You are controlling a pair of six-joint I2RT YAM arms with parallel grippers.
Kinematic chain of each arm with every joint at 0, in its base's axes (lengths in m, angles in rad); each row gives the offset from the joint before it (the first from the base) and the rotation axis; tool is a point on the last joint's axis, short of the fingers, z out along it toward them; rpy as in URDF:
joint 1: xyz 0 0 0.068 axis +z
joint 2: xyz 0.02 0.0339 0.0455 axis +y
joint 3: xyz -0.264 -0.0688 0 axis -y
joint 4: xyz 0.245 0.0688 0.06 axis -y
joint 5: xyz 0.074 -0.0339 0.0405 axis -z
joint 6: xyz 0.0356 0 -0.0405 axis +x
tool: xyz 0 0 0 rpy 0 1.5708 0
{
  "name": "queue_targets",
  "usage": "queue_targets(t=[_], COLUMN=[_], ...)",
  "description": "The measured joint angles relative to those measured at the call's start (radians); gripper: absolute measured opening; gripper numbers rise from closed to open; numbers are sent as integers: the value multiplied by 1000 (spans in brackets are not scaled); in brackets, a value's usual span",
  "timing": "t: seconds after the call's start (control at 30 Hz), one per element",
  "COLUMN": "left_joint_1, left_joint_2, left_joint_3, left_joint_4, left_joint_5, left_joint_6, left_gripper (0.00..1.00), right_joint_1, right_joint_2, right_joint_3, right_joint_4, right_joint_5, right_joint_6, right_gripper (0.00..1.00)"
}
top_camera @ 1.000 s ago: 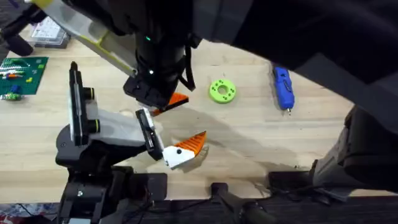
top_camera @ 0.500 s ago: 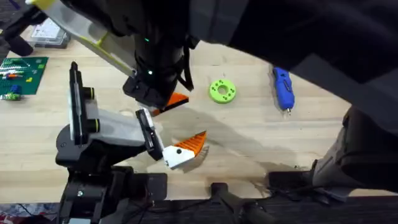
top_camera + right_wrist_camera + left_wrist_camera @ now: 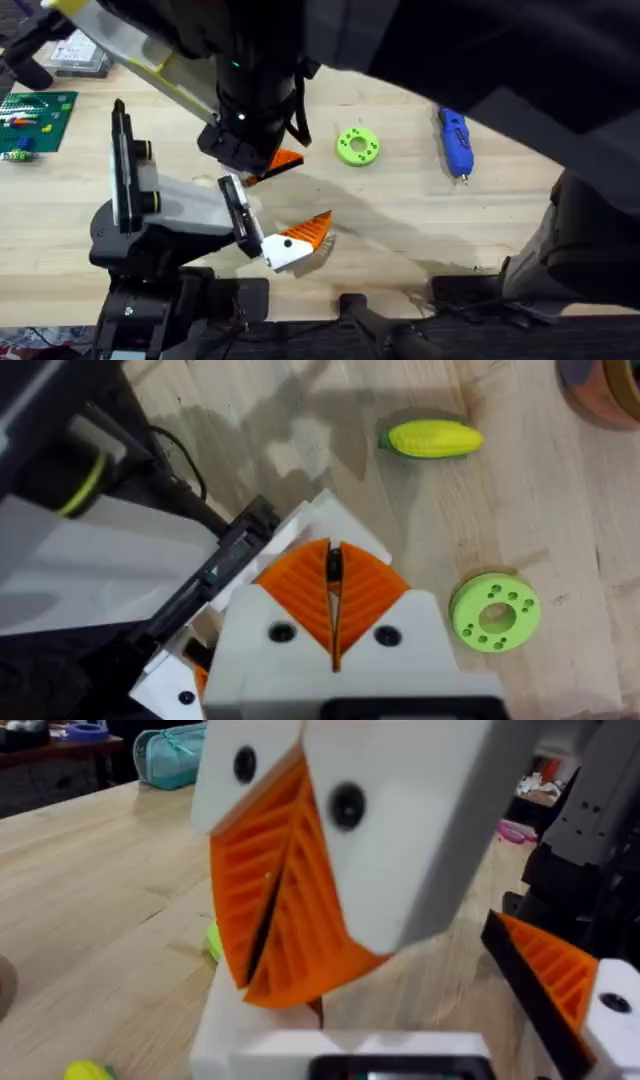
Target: Pick up the gripper from the table and insert it into the empty holder that is missing its gripper. Then pick up a screw, insert it into the mounting hole, and use the screwdriver to tighten it. Finally, clean up the table by picking up the vegetable and placing it into the bucket.
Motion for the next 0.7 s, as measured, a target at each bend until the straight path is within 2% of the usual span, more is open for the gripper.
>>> queue_targets(t=[0.37, 0.7], left_joint_1=[0, 0], left_joint_2=[0, 0], left_joint_3=[0, 0], left_joint_4=[0, 0], left_joint_5=[0, 0], left_joint_6=[5, 15], left_gripper=[986, 986], right_joint_1=[0, 0], right_joint_2=[0, 0], right_joint_3=[3, 51], right_joint_4=[-1, -26], right_joint_5=[0, 0], right_joint_6=[0, 0], right_gripper=[9, 10])
